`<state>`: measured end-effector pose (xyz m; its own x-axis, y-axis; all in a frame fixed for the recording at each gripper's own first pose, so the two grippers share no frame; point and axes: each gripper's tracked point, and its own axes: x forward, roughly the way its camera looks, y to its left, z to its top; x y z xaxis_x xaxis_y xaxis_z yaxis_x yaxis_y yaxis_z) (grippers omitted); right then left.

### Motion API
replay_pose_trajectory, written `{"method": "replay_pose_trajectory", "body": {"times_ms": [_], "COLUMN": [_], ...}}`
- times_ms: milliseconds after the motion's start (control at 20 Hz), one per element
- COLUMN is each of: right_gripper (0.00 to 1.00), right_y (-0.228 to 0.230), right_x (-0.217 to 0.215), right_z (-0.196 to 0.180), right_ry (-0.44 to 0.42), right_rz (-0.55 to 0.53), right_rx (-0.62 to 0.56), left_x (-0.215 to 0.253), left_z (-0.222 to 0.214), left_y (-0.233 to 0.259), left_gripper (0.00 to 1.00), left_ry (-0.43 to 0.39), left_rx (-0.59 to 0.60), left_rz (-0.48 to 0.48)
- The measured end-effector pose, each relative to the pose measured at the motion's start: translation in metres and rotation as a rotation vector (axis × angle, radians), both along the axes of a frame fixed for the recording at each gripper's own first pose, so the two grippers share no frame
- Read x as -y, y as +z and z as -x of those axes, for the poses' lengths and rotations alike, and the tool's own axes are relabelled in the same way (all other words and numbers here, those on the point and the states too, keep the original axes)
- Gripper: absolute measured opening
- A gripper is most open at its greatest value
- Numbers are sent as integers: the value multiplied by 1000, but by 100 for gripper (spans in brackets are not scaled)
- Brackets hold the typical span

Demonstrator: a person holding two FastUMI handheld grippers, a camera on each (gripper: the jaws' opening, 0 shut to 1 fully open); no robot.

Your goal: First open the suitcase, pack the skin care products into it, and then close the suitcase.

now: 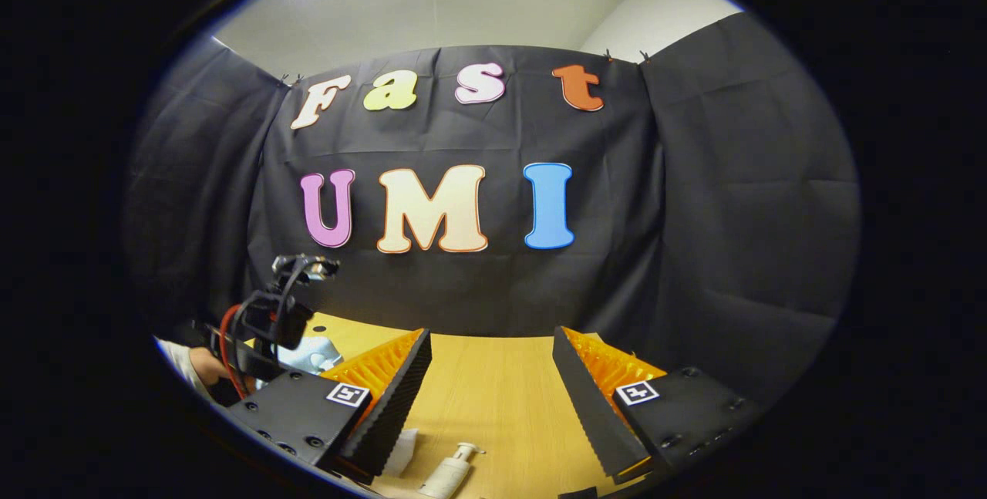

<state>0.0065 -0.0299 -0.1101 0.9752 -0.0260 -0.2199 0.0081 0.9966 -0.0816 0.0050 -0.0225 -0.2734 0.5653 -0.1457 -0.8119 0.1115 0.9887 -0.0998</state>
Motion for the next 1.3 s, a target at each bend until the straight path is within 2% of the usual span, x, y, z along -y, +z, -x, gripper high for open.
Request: {"method": "replay_pose_trajectory", "body": {"times_ms": [350,500,900,1050,1300], "right_gripper": [100,100,99,99,99], "right_y": [-2,-4,-7,-11,-19], "right_x": [-31,-48,-96,-108,-136], "right_z": [-8,-11,-16,-18,-25], "right_ry": [59,81,141,138,143], "right_rz": [-38,-46,-46,-47,-32], "right_rx": [9,8,19,17,5], "left_x": [-66,-101,-223,-282,-358], "left_z": [-22,-25,-48,-58,-58], "left_y": [67,88,128,144,126], "left_gripper": [0,0,0,0,0], "left_ry": [38,48,127,141,250], "left_rx": [150,189,271,308,270], "left_rz": [-59,-115,-323,-456,-428]}}
